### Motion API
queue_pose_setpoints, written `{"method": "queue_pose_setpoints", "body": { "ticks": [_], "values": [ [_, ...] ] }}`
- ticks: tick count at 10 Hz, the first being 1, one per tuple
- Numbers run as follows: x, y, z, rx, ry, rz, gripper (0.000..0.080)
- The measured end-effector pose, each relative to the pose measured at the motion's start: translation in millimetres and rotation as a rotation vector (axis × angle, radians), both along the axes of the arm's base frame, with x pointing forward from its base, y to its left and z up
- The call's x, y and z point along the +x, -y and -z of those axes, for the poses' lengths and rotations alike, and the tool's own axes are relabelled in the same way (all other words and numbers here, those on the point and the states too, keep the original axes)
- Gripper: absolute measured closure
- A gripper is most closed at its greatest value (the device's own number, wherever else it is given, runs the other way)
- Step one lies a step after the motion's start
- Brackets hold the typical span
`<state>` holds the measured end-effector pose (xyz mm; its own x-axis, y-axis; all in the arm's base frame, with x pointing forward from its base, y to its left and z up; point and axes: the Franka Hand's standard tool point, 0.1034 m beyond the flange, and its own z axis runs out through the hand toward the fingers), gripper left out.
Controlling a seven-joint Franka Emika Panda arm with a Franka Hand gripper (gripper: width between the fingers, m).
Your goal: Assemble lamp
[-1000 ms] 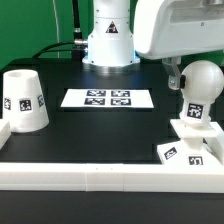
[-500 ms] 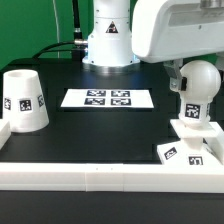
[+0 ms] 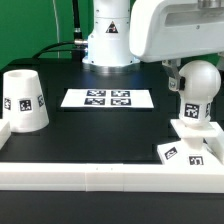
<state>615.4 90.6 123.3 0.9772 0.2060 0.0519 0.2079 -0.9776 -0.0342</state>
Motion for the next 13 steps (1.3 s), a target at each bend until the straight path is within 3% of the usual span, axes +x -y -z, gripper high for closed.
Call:
{"method": "queue_pose_setpoints", "body": {
  "ticks": [6, 11, 13],
  "values": [
    [3.3, 3.0, 0.7, 0.046, -0.012, 0.539, 0.0220],
    [2.8, 1.9, 1.8, 0.116, -0.070, 1.062, 0.0220],
    [4.2, 0.5, 1.9, 0.114, -0.094, 1.181, 0.0220]
  ]
}}
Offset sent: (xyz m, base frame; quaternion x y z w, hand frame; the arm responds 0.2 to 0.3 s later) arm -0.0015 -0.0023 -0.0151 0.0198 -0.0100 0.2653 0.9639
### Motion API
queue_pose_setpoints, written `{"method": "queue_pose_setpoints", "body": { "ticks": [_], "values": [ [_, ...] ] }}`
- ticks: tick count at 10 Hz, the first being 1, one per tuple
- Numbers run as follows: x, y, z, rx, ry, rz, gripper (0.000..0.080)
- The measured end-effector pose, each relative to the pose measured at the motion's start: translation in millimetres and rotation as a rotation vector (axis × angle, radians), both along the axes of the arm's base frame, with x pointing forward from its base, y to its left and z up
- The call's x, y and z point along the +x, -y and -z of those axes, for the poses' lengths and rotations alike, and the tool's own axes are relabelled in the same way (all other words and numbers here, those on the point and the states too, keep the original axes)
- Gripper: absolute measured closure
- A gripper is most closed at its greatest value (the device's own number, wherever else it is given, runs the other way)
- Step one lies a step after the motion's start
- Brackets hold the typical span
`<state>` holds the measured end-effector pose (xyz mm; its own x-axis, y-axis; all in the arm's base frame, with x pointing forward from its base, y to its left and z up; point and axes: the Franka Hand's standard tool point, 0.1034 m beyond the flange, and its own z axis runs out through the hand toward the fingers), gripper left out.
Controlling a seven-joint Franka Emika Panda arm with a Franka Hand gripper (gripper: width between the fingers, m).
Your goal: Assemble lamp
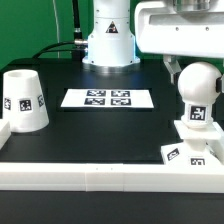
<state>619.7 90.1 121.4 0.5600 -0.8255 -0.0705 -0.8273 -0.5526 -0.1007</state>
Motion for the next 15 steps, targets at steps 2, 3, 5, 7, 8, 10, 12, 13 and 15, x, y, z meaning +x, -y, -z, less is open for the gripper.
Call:
{"method": "queue_pose_setpoints", "body": {
  "ticks": [2, 3, 5, 7, 8, 10, 12, 13, 15],
  "values": [
    [1.0, -1.3, 0.0, 0.020, -0.011, 0.125, 0.0220],
    [1.1, -1.3, 0.0, 0.029, -0.015, 0.163, 0.0220],
    [0.9, -4.8, -0.1, 0.046, -0.030, 0.268, 0.0220],
    [0.8, -5.4, -0.3, 0.042, -0.019, 0.184, 0.0115],
    [1.2, -5.4, -1.5, 0.040, -0.009, 0.125, 0.0103],
    [1.8, -2.8, -1.7, 0.029, 0.018, -0.069, 0.0101],
    [1.5, -3.9, -1.3, 0.021, 0.037, -0.224, 0.0101],
    [1.4, -3.7, -0.9, 0.017, 0.047, -0.299, 0.0101],
    [1.3, -3.6, -0.5, 0.010, 0.064, -0.433, 0.0101]
  ]
}}
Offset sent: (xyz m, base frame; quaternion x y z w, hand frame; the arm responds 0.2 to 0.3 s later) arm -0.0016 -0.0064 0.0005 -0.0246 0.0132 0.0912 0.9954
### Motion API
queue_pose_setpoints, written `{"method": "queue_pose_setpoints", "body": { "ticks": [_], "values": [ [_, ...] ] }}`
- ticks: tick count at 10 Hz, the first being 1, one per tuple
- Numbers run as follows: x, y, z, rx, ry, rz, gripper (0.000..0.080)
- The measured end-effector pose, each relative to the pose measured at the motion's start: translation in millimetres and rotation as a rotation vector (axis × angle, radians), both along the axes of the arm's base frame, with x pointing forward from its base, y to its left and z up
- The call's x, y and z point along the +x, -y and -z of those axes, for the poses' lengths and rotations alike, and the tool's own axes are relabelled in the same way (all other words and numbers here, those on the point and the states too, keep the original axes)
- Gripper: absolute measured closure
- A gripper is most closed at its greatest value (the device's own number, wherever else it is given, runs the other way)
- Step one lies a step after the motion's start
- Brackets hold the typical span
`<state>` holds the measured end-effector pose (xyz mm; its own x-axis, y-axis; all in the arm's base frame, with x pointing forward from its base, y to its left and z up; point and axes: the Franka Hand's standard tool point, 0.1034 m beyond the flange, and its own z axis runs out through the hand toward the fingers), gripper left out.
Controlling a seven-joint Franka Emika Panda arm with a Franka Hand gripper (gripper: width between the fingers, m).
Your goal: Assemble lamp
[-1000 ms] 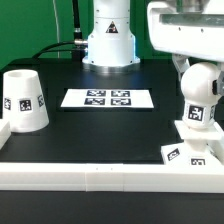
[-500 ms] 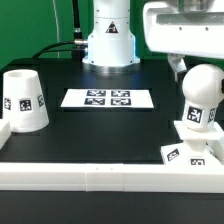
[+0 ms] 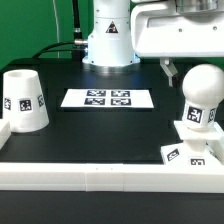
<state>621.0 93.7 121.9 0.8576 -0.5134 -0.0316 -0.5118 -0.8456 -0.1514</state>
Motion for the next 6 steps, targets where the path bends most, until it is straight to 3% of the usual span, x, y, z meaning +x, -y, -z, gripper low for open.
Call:
{"method": "queue_pose_setpoints", "body": {
  "ticks": [2, 4, 6],
  "values": [
    [-0.1, 0.0, 0.2, -0.006, 0.016, -0.111, 0.0101],
    [-0.5, -2.1, -0.2, -0.071, 0.041, -0.347, 0.0101],
    [0.5, -3.2, -0.7, -0.091, 0.071, -0.562, 0.0101]
  ]
}}
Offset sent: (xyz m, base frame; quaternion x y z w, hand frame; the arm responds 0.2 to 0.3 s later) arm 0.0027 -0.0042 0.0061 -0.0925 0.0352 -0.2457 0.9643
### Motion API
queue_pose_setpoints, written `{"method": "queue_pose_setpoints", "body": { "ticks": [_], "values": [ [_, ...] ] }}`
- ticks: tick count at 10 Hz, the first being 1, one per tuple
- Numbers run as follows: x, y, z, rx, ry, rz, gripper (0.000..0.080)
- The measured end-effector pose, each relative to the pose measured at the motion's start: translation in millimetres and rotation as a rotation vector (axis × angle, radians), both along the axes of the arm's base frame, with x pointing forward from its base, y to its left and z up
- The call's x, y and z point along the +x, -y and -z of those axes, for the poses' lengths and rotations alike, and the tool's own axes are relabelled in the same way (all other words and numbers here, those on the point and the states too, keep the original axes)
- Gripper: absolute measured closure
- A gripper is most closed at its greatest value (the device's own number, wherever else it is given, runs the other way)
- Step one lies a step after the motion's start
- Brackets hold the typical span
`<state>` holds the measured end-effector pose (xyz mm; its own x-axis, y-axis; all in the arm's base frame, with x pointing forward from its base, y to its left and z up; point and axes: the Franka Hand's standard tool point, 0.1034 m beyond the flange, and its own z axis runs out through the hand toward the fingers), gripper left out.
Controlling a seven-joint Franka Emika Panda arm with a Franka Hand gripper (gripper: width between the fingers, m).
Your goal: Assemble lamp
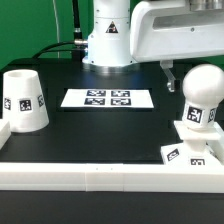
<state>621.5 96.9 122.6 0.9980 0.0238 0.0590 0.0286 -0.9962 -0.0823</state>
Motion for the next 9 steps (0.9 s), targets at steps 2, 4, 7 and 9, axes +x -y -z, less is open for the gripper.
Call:
{"method": "queue_pose_setpoints", "body": {
  "ticks": [2, 4, 7, 9],
  "values": [
    [0.7, 1.6, 0.4, -0.015, 0.017, -0.166, 0.0101],
    [0.6, 2.4, 0.9, -0.023, 0.027, -0.293, 0.0101],
    [0.9, 4.6, 1.3, -0.042, 0.043, -0.506, 0.0101],
    [5.8, 5.7, 0.2, -0.092, 0.083, -0.707, 0.0101]
  ]
}}
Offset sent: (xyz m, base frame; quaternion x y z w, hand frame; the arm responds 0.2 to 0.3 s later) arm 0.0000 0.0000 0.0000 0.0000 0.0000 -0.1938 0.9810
